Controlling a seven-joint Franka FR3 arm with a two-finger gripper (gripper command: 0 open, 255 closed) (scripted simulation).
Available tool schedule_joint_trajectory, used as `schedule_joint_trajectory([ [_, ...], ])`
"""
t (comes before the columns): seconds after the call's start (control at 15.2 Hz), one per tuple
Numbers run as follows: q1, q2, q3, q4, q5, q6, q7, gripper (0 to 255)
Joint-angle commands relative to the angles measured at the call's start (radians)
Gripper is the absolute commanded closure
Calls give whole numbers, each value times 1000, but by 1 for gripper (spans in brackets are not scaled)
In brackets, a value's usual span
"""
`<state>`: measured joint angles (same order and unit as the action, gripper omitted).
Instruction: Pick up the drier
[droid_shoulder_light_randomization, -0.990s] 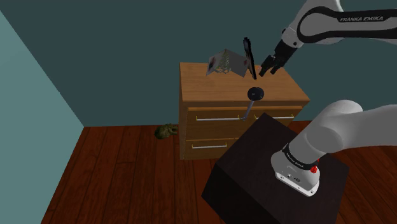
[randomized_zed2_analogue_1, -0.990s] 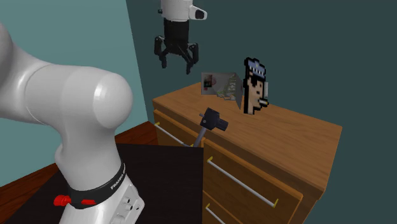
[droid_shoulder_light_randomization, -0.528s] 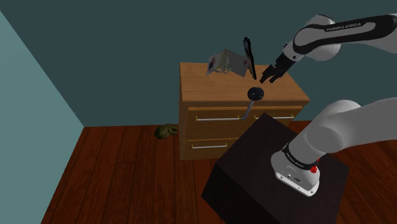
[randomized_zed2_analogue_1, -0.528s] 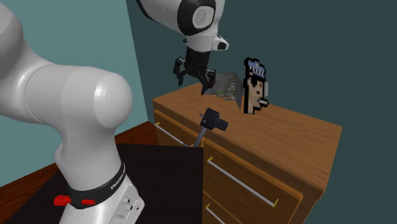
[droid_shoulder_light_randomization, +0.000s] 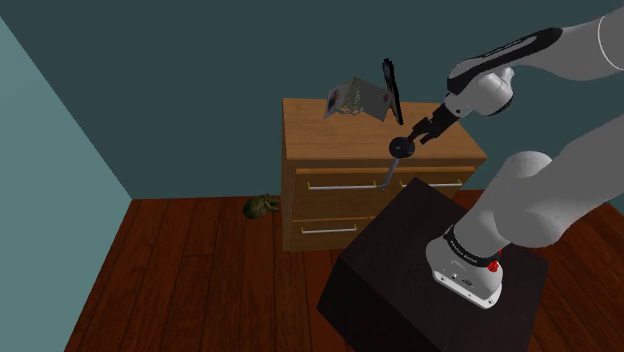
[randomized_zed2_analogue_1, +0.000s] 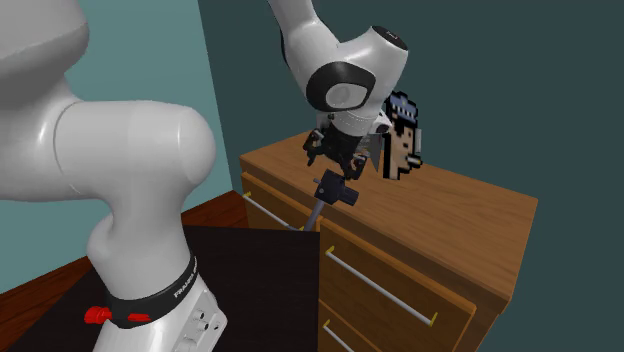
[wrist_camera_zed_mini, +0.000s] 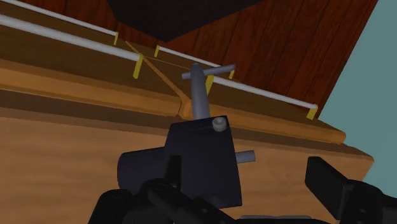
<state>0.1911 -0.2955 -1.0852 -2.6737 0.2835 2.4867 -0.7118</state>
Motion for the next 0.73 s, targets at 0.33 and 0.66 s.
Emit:
schedule_joint_trajectory([
  [0.33, 363, 189, -354, 29, 330, 26, -288, 0],
  [0.66, 647, 141, -643, 25, 289, 82, -274, 255],
])
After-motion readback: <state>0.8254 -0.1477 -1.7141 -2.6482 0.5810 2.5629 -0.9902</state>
